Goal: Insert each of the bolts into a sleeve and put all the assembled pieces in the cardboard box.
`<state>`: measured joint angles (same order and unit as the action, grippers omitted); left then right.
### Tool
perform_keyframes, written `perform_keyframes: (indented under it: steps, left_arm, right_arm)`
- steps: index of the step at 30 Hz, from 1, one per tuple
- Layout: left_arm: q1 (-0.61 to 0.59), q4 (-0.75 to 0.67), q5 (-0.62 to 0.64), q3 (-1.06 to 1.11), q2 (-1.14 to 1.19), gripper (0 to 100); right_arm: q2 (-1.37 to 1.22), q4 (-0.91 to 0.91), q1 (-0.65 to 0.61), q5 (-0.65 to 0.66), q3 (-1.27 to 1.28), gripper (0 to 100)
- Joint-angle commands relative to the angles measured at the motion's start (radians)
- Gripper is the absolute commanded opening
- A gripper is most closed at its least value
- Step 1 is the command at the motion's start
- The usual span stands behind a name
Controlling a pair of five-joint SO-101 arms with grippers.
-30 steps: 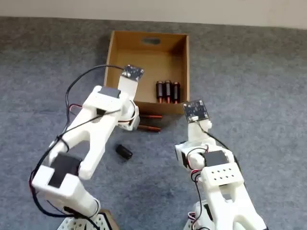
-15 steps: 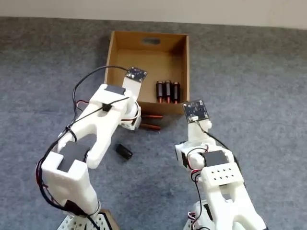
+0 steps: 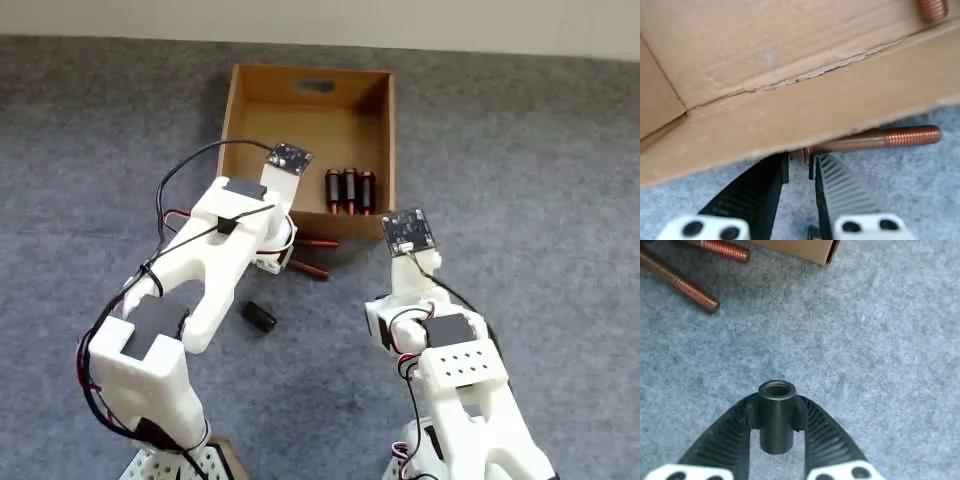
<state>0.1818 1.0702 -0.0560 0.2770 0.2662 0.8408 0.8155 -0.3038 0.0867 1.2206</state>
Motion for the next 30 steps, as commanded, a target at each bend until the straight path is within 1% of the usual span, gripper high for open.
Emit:
perform_keyframes:
  steps: [1, 7, 12, 21, 24, 27, 30]
  left_arm:
    - [0.002, 0.006, -0.006, -0.002, -0.013, 8]
    - [0.002, 0.008, -0.006, -0.002, -0.013, 8]
    - [0.004, -0.002, -0.003, -0.01, -0.012, 3]
    - [0.002, -0.012, -0.006, -0.002, -0.012, 3]
    - [-0.012, 0.041, -0.008, -0.01, -0.013, 3]
    - [-0.021, 0.072, -0.009, 0.002, -0.054, 3]
    - [-0.033, 0.064, -0.011, 0.064, -0.15, 3]
  right_arm:
    - [0.021, -0.018, 0.01, -0.009, -0.004, 0.6]
    - [0.021, -0.018, 0.01, -0.009, -0.004, 0.6]
    - [0.021, -0.018, 0.01, -0.009, -0.004, 0.6]
    - [0.021, -0.018, 0.01, -0.009, -0.004, 0.6]
    - [0.021, -0.018, 0.01, -0.009, -0.004, 0.6]
    - [0.021, -0.018, 0.01, -0.008, -0.004, 0.6]
    - [0.021, -0.018, 0.01, -0.008, -0.004, 0.6]
